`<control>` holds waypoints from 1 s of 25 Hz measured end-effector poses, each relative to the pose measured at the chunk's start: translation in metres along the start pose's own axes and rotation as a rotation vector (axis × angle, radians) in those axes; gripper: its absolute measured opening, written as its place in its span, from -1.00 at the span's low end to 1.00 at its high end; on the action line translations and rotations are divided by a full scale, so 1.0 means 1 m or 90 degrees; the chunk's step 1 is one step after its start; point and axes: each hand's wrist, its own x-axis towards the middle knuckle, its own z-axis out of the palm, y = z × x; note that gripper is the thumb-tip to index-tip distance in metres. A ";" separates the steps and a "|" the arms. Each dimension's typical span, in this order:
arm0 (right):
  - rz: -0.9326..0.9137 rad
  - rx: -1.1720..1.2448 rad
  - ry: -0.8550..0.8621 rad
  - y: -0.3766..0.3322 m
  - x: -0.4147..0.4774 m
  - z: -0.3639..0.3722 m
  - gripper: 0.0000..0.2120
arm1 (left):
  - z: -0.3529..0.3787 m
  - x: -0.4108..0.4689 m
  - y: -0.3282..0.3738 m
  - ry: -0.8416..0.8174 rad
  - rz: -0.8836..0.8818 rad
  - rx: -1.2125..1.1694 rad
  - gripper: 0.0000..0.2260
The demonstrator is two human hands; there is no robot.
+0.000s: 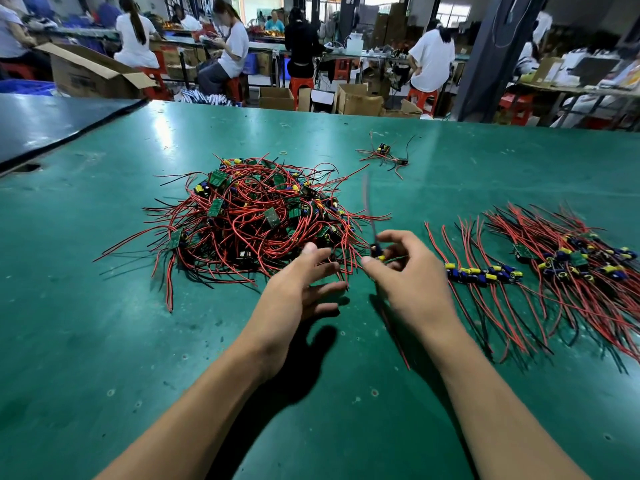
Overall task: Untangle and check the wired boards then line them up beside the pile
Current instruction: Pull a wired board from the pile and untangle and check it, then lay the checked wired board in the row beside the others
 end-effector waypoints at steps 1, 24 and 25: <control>0.010 -0.061 0.047 0.005 0.004 -0.006 -0.68 | 0.000 -0.001 0.001 0.040 0.032 0.047 -0.71; -0.046 -0.303 -0.017 0.023 0.007 -0.009 -0.65 | -0.008 0.001 0.001 0.112 0.014 0.155 -0.77; -0.073 -0.294 -0.052 0.020 0.005 -0.005 -0.64 | -0.008 0.001 0.001 0.108 0.018 0.165 -0.81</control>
